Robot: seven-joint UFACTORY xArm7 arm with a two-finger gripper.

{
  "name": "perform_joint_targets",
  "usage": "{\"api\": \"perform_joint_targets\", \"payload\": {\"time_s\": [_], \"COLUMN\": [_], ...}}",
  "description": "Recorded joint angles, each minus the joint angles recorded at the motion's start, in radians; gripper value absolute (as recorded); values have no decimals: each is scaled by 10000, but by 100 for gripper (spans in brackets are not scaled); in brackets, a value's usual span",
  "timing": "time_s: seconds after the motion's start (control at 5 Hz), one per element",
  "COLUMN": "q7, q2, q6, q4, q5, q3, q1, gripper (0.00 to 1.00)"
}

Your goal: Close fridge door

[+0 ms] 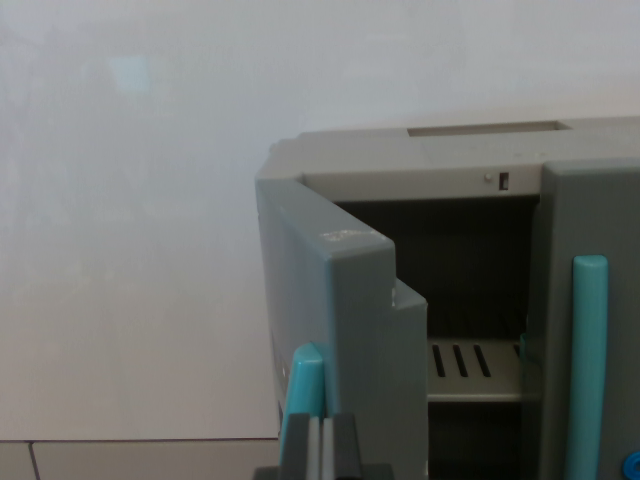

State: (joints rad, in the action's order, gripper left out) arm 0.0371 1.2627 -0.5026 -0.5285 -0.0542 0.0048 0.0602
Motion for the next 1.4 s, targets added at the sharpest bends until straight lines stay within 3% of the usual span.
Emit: {"api": "perform_joint_targets", "payload": {"time_s": [1.0,1.2,1.4], "q7": [0,0,0], "q2": [-29,-306,-306], "q6": [-1,-1,-1], "q4": [1,4,4], "q5": [0,0,0], "q3": [0,1,1], "q1": [0,0,0], "gripper": [100,100,100]}}
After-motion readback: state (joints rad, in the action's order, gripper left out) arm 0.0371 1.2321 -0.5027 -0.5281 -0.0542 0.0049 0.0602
